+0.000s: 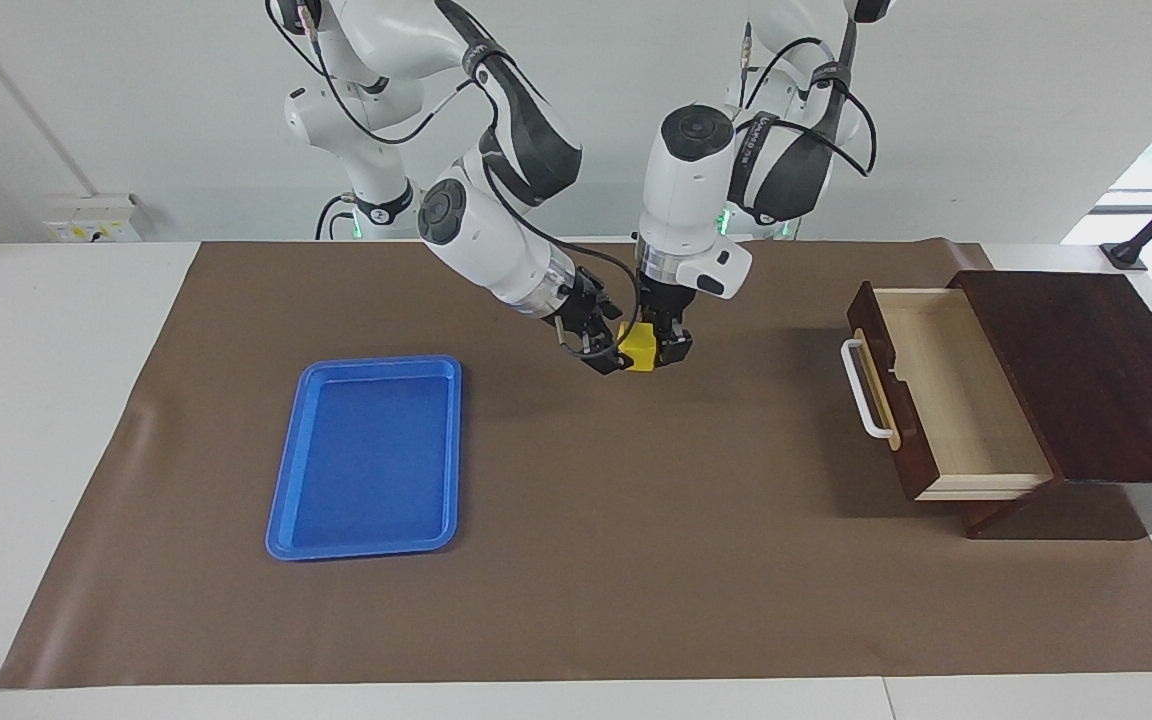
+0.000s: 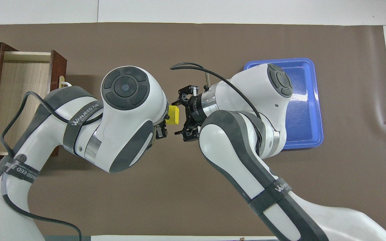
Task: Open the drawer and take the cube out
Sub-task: 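Close the right gripper on the yellow cube beside the left gripper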
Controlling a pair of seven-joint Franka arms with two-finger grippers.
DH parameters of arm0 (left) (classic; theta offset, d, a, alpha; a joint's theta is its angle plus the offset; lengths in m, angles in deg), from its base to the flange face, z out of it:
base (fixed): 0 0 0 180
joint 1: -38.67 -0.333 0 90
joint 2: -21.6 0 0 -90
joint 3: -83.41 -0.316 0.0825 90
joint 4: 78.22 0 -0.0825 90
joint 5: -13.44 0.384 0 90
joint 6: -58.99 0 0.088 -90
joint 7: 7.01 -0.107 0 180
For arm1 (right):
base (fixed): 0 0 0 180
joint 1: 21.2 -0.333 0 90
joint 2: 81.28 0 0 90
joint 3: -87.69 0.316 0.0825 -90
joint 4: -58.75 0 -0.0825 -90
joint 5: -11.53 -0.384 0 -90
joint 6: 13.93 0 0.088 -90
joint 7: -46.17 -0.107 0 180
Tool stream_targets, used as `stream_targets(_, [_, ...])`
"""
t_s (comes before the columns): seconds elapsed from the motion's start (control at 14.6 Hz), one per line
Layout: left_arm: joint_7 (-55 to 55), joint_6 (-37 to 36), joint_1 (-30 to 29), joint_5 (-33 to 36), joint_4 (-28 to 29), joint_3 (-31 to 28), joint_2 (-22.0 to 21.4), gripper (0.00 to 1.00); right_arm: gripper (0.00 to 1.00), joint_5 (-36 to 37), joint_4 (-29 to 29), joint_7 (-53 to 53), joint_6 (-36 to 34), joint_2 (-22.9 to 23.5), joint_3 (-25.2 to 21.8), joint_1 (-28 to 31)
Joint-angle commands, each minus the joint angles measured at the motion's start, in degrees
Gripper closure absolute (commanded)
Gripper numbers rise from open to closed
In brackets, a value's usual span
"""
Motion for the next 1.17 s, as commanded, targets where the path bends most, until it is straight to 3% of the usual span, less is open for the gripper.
stream_targets(0.0, [1.14,0.43,0.83,1.0,-0.42,-0.6,0.35,1.0,0.24,0.65,-0.82,-1.94,1.14,0.63,-0.12,-0.48])
stream_targets(0.14, [1.14,0.52,0.83,1.0,-0.42,-0.6,0.35,1.0,0.43,0.74,-0.81,-1.94,1.15,0.63,-0.12,-0.4])
stream_targets(0.21, [1.14,0.43,0.83,1.0,-0.42,-0.6,0.35,1.0,0.62,0.74,-0.81,-1.85,1.15,0.63,-0.12,-0.4])
stream_targets(0.27, [1.14,0.43,0.83,1.0,-0.42,-0.6,0.35,1.0,0.89,0.74,-0.81,-1.76,1.23,0.63,-0.12,-0.4])
stream_targets(0.34, [1.14,0.43,0.83,1.0,-0.42,-0.6,0.35,1.0,1.0,0.74,-0.81,-1.59,1.06,0.63,-0.12,-0.31])
stream_targets(0.69, [0.97,0.34,0.83,1.0,-0.33,-0.51,0.35,1.0,1.0,1.0,-0.55,-1.06,1.32,0.71,-0.04,-0.22])
stream_targets(0.75, [0.62,0.26,0.65,1.0,-0.33,-0.51,0.35,0.77,1.0,1.0,-0.46,-1.23,1.32,0.71,-0.12,-0.14])
stream_targets(0.82, [0.44,0.08,0.3,1.0,-0.33,-0.51,0.35,0.18,1.0,1.0,-0.46,-1.23,1.32,0.71,-0.12,-0.13])
stream_targets(0.89, [0.44,-0.53,-0.14,1.0,-0.51,-0.6,0.35,0.0,1.0,1.0,-0.46,-1.23,1.32,0.71,-0.04,-0.13])
stream_targets(1.1, [-1.22,-1.93,-2.15,1.0,-0.33,-0.69,0.18,0.0,1.0,1.0,-0.46,-1.23,1.32,0.71,-0.12,0.22])
